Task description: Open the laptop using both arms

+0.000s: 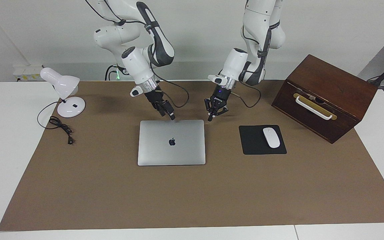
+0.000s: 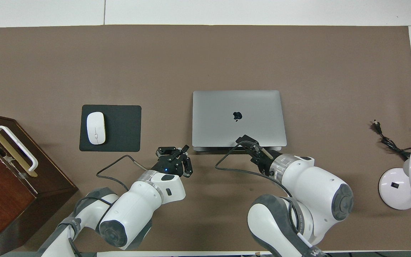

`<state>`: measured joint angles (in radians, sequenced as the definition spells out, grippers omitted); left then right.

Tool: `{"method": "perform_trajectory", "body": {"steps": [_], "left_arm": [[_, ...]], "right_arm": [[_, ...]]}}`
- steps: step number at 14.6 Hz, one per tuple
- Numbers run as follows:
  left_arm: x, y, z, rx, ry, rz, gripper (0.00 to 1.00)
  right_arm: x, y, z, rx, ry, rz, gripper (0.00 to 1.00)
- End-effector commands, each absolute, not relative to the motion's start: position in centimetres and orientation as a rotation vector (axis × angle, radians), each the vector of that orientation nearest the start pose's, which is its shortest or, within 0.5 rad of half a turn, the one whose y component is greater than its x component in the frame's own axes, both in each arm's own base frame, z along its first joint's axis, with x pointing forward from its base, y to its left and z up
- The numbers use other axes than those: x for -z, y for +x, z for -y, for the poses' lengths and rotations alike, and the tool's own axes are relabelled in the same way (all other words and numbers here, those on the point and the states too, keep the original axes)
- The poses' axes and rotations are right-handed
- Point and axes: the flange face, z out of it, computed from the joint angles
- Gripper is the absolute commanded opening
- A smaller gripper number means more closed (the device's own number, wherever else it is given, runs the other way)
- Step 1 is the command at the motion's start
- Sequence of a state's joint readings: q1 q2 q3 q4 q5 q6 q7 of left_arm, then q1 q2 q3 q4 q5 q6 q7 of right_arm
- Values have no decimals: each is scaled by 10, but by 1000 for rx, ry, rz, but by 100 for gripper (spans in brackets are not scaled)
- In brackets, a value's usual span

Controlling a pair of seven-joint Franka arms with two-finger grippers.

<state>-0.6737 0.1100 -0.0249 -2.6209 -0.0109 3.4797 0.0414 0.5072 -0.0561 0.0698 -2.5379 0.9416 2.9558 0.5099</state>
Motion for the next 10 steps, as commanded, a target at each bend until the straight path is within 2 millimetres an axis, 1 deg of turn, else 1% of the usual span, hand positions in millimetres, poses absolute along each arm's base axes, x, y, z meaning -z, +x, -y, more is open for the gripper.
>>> {"method": "perform_trajectory", "body": {"steps": [1, 2, 5, 9, 10], "left_arm": [[-290, 382, 325, 1196, -2966, -1126, 0], [-291, 385, 328, 1206, -2965, -1125, 0], [-283, 390, 332, 1193, -2967, -1126, 0], [-277, 397, 338, 1191, -2963, -1132, 0], [-272, 397, 342, 1178, -2964, -1143, 0]], "right_arm": [[-319, 430, -207, 273, -2385, -1033, 100], [-319, 433, -207, 274, -2380, -1039, 100], [-323, 442, -207, 287, -2365, -1043, 100], [-326, 445, -207, 341, -2340, -1064, 100], [-325, 445, -208, 341, -2341, -1063, 100]]}}
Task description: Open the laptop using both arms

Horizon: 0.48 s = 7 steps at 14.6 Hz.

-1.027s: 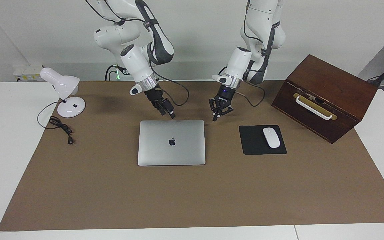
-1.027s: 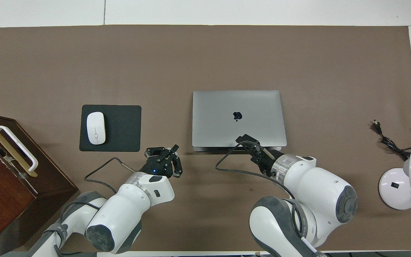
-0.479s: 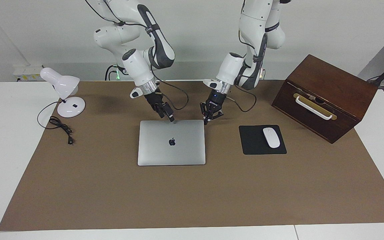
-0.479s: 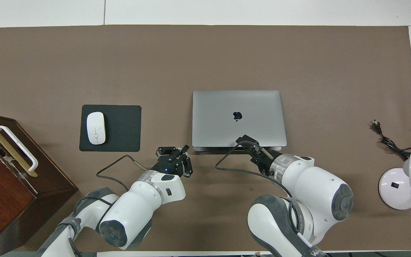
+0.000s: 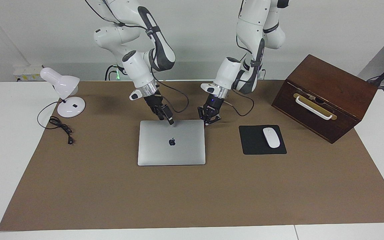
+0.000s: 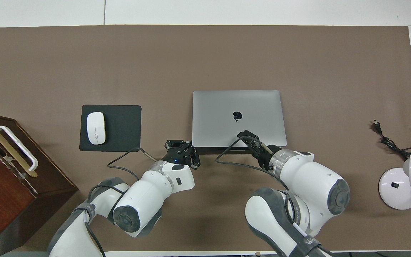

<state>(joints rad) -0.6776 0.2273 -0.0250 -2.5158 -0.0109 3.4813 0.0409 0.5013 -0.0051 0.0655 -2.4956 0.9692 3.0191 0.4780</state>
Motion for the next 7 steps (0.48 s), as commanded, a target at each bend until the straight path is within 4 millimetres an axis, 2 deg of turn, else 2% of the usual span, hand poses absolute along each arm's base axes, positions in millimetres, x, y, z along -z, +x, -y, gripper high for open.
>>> {"method": "perform_trajectory", "body": {"steps": [1, 7], "left_arm": [[-270, 399, 343, 1178, -2962, -1143, 0], [-264, 400, 344, 1161, -2957, -1155, 0]], "right_arm": [[-327, 447, -208, 344, -2337, -1063, 100], [-328, 445, -212, 361, -2332, -1061, 100]]}}
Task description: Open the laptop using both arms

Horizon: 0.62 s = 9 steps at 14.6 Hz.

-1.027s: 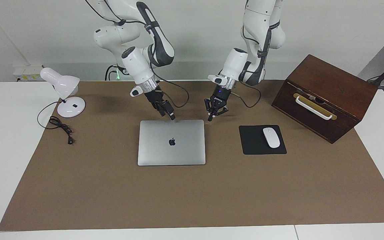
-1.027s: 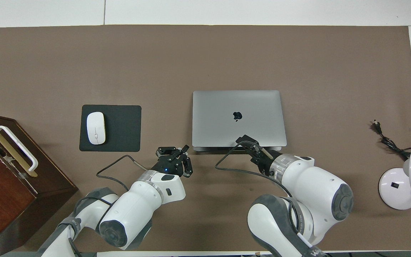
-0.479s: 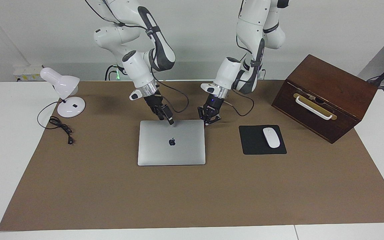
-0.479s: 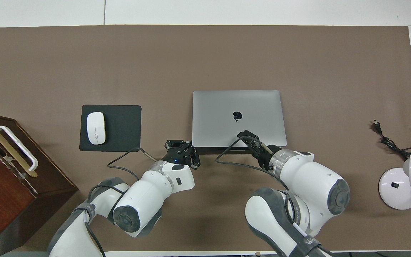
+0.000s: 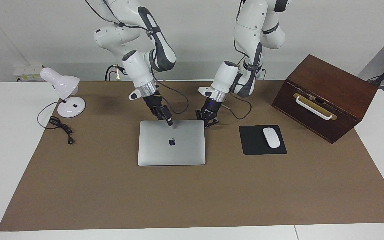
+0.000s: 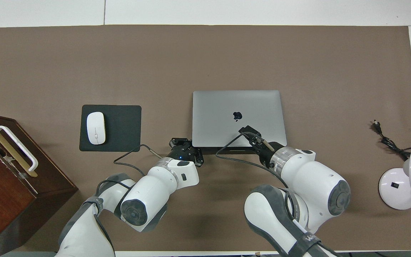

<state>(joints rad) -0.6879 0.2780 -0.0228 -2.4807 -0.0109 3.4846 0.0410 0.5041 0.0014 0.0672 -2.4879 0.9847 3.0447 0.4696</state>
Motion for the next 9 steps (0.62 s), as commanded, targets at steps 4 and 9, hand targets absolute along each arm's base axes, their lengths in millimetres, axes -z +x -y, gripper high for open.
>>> {"method": "perform_trajectory", "body": {"steps": [4, 9], "left_arm": [[-264, 400, 343, 1162, -2956, -1154, 0], [-263, 400, 343, 1159, -2955, -1156, 0]], "right_arm": [[-332, 451, -216, 377, -2319, -1059, 100], [-340, 464, -224, 390, -2288, -1058, 100]]}}
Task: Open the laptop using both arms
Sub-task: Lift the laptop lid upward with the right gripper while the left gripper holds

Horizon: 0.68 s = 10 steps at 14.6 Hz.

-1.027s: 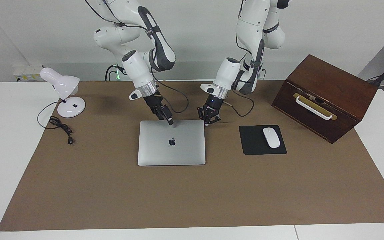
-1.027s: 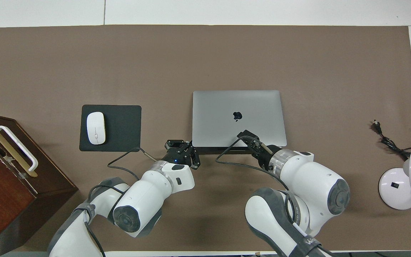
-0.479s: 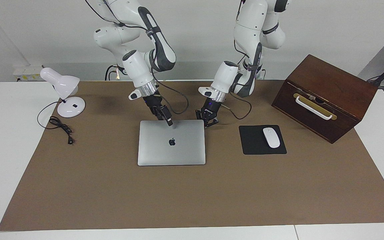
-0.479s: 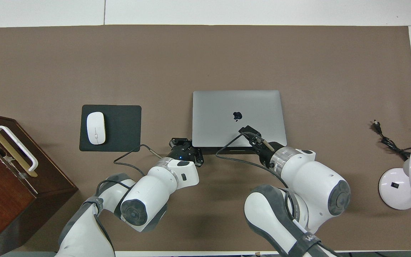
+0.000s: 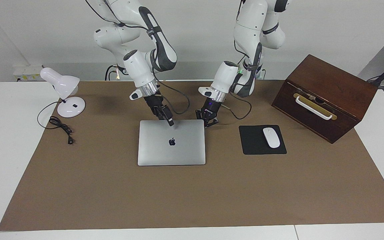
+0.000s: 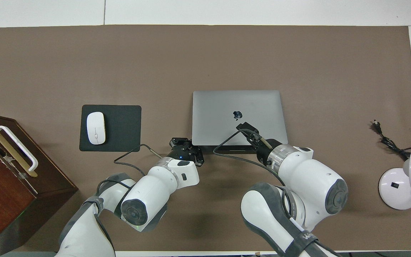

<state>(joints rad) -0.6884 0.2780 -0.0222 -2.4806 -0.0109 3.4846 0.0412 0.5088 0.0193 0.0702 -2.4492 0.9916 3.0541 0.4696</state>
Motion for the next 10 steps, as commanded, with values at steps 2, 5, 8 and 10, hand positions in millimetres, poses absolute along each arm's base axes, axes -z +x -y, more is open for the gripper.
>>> {"method": "perform_trajectory", "body": {"steps": [2, 5, 8, 10], "left_arm": [[-263, 400, 343, 1159, -2957, -1154, 0], [-258, 399, 343, 1144, -2957, -1160, 0], [-256, 399, 343, 1139, -2958, -1160, 0], [-256, 399, 343, 1139, -2958, -1160, 0]], "right_arm": [[-346, 471, -228, 398, -2269, -1058, 100], [-354, 481, -234, 427, -2247, -1052, 100], [-363, 493, -241, 446, -2221, -1043, 100], [-368, 500, -246, 451, -2209, -1037, 100]]}}
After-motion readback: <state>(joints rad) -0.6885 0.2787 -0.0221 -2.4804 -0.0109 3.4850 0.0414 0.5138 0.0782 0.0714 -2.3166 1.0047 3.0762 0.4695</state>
